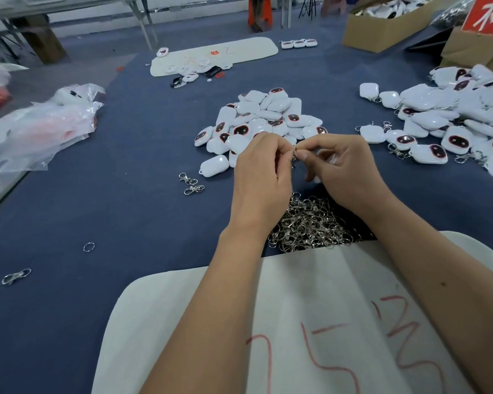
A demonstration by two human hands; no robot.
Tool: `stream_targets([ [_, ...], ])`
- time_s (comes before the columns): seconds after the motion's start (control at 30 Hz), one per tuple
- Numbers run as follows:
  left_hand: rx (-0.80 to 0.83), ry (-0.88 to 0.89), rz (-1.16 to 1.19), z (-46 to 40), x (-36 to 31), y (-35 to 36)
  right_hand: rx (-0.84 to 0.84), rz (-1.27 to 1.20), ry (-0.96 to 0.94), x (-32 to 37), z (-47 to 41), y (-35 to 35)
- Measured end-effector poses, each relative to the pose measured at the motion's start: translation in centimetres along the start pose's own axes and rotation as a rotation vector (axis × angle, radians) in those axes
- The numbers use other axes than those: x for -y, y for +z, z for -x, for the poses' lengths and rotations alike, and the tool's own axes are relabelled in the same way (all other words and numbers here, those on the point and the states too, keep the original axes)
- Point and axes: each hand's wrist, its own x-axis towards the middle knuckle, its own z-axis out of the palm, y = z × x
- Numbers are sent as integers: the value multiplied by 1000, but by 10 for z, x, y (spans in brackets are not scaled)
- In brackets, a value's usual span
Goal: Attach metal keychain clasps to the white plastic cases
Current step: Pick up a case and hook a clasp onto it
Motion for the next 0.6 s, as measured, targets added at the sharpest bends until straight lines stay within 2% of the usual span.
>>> stream_targets([
  [0.13, 6, 28, 6, 0, 0, 0, 56, -108, 38, 0, -1, -3],
  [0.37, 35, 55, 10, 0, -3, -1, 29, -125, 71, 2, -1, -6],
  [0.5, 43, 44, 4, 0, 0, -2, -11, -55, 41, 7, 2, -2],
  [0.6, 51, 20, 1, 0, 1, -3, -37, 101, -54, 10, 3, -1],
])
